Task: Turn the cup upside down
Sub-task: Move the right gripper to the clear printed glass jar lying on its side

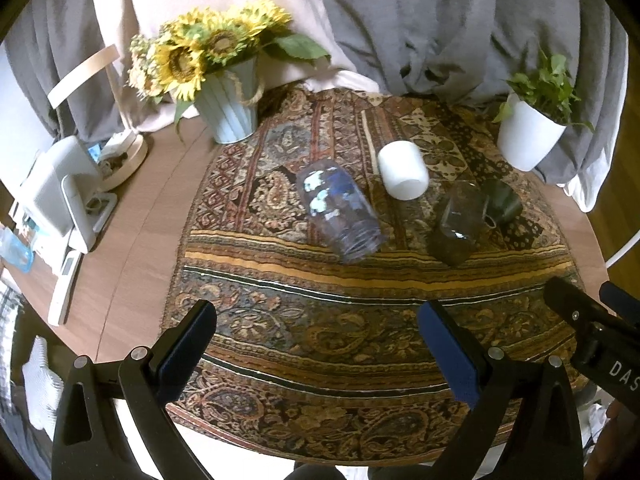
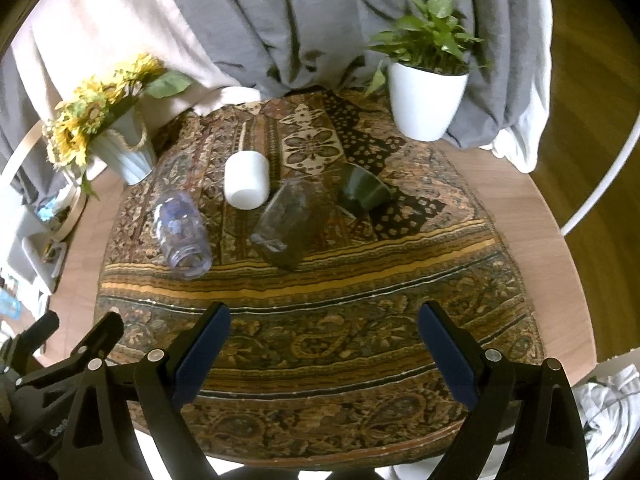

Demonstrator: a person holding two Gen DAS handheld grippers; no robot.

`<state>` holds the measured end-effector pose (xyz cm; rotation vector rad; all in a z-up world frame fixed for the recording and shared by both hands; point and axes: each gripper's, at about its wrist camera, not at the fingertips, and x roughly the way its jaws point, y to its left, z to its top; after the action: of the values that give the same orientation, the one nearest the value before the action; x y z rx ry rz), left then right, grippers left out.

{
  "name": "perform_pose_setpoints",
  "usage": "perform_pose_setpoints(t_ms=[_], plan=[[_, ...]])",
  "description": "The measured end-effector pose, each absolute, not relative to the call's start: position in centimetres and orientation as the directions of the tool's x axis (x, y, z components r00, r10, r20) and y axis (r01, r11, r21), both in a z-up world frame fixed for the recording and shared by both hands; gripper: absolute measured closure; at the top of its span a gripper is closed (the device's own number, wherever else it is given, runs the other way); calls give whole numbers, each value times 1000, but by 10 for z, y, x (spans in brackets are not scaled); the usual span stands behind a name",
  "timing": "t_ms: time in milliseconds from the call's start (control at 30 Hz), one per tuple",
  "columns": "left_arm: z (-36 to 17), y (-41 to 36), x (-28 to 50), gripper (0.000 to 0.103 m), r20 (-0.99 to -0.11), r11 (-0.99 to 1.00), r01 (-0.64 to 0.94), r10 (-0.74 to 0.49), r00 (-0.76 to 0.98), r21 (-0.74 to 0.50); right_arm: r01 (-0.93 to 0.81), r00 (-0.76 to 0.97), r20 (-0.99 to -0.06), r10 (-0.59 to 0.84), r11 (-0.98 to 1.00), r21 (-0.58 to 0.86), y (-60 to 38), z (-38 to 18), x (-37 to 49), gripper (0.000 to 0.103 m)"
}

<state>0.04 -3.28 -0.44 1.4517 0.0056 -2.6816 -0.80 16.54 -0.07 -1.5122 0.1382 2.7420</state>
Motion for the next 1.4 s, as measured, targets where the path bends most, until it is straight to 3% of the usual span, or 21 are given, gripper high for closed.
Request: perform_pose_setpoints(t_ms=[800,1400], plan=[[-34,-140,-43,0,-871,-949,310,-198,-450,56,250,-432,-879,-202,-963,98,35,-30,-105,8],[-94,-165,-92,0,-920,-939,338,-189,-344,67,343,-364,-918,-154,-939,22,-18,-88,-183,9]])
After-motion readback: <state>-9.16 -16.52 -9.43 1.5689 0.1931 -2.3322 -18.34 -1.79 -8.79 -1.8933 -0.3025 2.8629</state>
